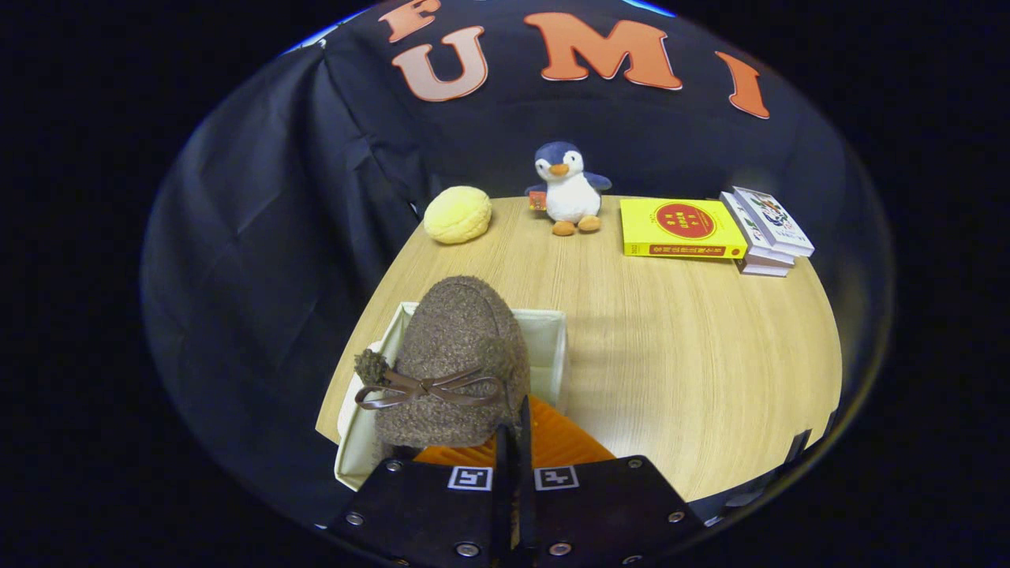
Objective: Open the storage box then place both shoes into the box .Put the left shoe in first, then the right shoe, with the right side of both shoes facing outward in a uniform manner.
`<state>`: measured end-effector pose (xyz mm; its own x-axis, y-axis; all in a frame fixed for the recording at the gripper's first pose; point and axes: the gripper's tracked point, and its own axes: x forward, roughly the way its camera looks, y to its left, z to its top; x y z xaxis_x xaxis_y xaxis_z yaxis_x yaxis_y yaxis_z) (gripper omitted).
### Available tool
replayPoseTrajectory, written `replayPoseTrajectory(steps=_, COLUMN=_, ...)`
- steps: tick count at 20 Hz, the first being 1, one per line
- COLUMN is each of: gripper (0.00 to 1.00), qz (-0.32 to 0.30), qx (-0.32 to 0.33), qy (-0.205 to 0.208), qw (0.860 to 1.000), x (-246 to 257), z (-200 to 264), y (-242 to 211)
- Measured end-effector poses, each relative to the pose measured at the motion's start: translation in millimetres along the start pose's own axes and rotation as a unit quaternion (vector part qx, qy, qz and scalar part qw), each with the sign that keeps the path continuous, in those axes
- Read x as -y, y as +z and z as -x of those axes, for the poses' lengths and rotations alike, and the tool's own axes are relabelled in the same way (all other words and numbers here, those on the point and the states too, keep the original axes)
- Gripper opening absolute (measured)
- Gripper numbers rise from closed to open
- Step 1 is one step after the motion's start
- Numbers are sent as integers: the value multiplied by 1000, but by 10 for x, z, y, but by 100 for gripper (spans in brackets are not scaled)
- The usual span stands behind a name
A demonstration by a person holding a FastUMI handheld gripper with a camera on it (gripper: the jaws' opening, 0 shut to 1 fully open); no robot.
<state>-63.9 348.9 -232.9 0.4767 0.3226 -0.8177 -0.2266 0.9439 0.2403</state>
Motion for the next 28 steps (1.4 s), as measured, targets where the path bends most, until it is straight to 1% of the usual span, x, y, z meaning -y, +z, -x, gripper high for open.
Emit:
replayPoseTrajectory(steps=3, gripper=5, qz=9, qx=-11, qy=-5, qw=1000, x=-90, z=-177, y=-79)
replayPoseTrajectory(steps=6, gripper=5, qz=6, qx=-24, qy=-33, qw=999, x=-47, z=-395, y=-229)
replayPoseTrajectory(steps=8, gripper=6, qz=6, qx=-38, qy=-44, qw=998, x=-31, z=-522, y=-337)
replayPoseTrajectory(steps=11, gripper=7, qz=38, qx=-45, qy=-62, qw=996, x=0, z=-573, y=-411)
replayPoseTrajectory(steps=12, gripper=9, qz=49, qx=-46, qy=-60, qw=996, x=-31, z=-579, y=-424)
replayPoseTrajectory(steps=13, gripper=13, qz=52, qx=-54, qy=-51, qw=996, x=-82, z=-597, y=-465)
replayPoseTrajectory(steps=15, gripper=20, qz=40, qx=-70, qy=-33, qw=996, x=-151, z=-570, y=-559)
replayPoseTrajectory(steps=17, gripper=24, qz=34, qx=-70, qy=-30, qw=997, x=-113, z=-491, y=-543)
replayPoseTrajectory(steps=18, gripper=27, qz=30, qx=-69, qy=-20, qw=997, x=-120, z=-454, y=-537)
replayPoseTrajectory(steps=20, gripper=29, qz=24, qx=-70, qy=4, qw=997, x=-132, z=-375, y=-536)
replayPoseTrajectory(steps=22, gripper=29, qz=21, qx=-61, qy=31, qw=997, x=-99, z=-255, y=-495)
replayPoseTrajectory(steps=23, gripper=28, qz=19, qx=-43, qy=40, qw=998, x=-79, z=-171, y=-417)
replayPoseTrajectory(steps=24, gripper=28, qz=23, qx=-22, qy=38, qw=999, x=-5, z=-80, y=-320)
replayPoseTrajectory(steps=28, gripper=37, qz=27, qx=64, qy=45, qw=997, x=268, z=358, y=118)
